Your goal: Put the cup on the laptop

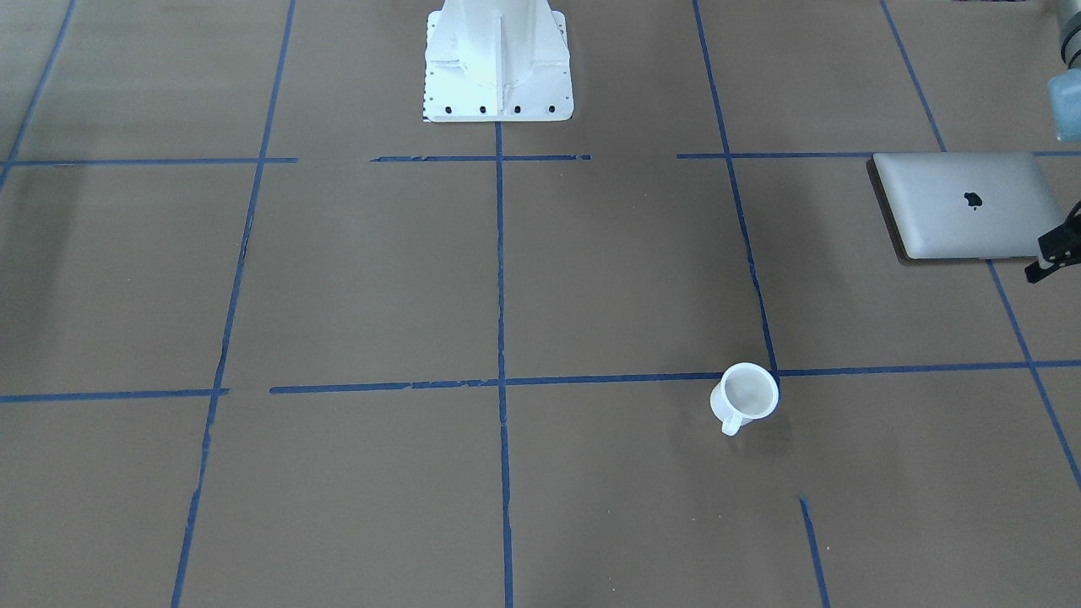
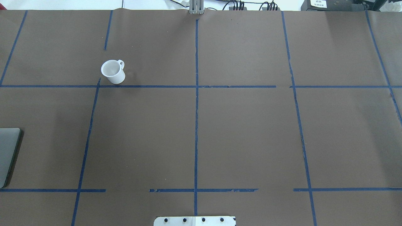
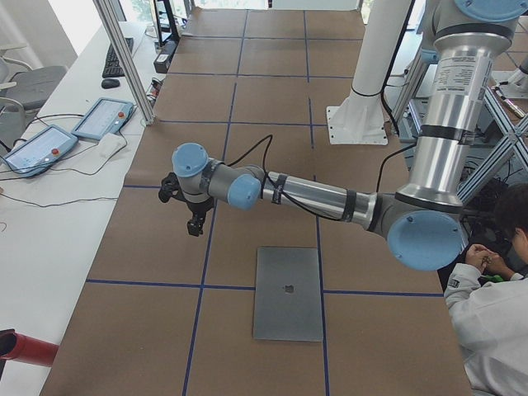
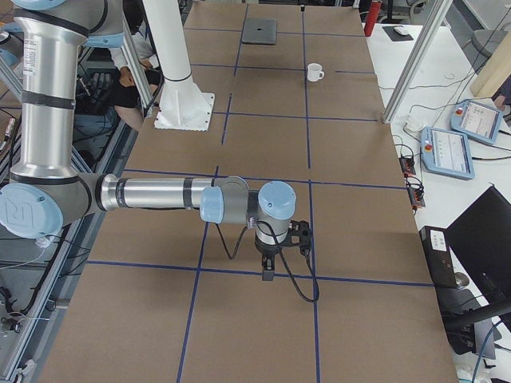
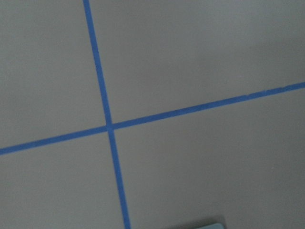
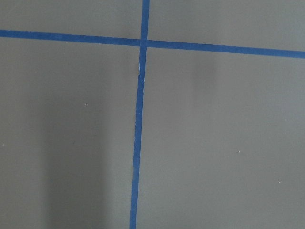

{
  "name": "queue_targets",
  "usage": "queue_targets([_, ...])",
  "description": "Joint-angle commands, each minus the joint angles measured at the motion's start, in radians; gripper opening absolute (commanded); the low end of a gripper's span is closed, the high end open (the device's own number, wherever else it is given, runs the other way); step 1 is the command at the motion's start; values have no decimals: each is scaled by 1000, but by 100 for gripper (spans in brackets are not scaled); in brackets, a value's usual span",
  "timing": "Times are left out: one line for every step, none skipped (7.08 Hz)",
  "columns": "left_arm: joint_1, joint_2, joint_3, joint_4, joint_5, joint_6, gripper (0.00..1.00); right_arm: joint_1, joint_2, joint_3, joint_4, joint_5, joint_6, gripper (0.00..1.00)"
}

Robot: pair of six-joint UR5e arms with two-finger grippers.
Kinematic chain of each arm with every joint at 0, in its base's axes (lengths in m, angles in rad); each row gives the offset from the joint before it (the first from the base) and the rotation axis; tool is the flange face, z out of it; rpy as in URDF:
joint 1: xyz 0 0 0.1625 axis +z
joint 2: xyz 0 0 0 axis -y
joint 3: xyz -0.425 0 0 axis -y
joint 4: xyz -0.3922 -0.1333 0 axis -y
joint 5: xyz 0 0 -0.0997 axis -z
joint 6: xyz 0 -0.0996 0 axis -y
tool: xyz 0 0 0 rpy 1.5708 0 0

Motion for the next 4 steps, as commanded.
queue_targets([97, -254, 196, -15, 0, -173, 99, 0, -1, 0, 0, 0, 0, 100])
queue_targets([141, -301, 198, -17, 3, -232, 97, 0, 1, 0, 0, 0, 0, 100])
queue_targets([192, -366, 218, -17, 5, -298, 96, 0, 1, 0, 0, 0, 0, 100])
queue_targets([238, -451, 300, -23, 13, -351, 97, 0, 1, 0, 0, 0, 0, 100])
